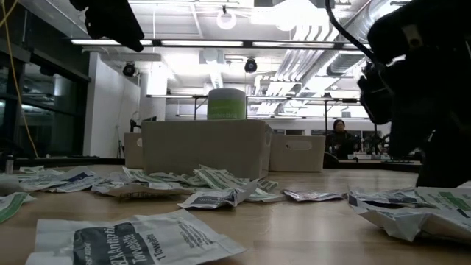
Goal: Pick & Place First Aid Supplies
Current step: Put the towelette pack into the right bin
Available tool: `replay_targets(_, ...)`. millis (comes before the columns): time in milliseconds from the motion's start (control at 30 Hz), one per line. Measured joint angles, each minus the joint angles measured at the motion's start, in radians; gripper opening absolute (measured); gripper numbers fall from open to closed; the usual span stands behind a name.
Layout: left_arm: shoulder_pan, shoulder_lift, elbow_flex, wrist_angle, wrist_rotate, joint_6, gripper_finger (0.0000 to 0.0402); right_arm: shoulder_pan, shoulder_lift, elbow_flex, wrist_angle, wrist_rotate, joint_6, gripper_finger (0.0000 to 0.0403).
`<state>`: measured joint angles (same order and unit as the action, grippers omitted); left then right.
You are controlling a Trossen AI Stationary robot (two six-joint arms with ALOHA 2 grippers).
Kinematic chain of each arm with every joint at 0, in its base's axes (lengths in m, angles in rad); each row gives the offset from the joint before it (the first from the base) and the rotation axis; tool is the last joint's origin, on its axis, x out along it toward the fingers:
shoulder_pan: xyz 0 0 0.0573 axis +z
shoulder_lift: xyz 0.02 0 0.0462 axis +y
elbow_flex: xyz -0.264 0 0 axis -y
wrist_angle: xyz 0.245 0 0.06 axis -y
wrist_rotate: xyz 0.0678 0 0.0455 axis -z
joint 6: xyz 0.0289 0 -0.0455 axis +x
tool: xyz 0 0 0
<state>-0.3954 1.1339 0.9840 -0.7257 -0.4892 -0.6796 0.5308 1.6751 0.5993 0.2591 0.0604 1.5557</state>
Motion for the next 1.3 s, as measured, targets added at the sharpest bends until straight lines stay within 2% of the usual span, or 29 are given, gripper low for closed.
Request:
replay_targets(200, 0.000, 0.000, 0.000, -0.002, 0.000, -0.001, 0.0162, 0.000, 0.047, 0.065, -0.045, 0.026, 0.006, 0.0242)
replay_targets(300, 0.000, 0.000, 0.000, -0.002, 0.000, -0.001, 0.0162, 0.001, 0.047, 0.070, -0.088, 0.055, 0.055, 0.0226)
replay_targets(767, 0.000, 0.000, 0.000, -0.010, 0.003, 0.000, 0.0162, 0.000, 0.051, 0.067, -0.152, 0.078, 0.125, 0.0027)
replay_targets(833, 0.000, 0.000, 0.000, -0.010, 0.003, 0.000, 0.0162, 0.001, 0.051, 0.067, -0.152, 0.085, 0.145, 0.0008)
replay_targets(1133, 0.000, 0.000, 0.000, -0.010, 0.009, 0.000, 0.0162, 0.002, 0.047, 0.070, -0.117, 0.140, 0.154, 0.0002)
replay_targets(1300, 0.000, 0.000, 0.000, -0.009, 0.015, 0.000, 0.0162, -0.003, 0.001, 0.110, -0.223, 0.216, 0.117, 0.0001)
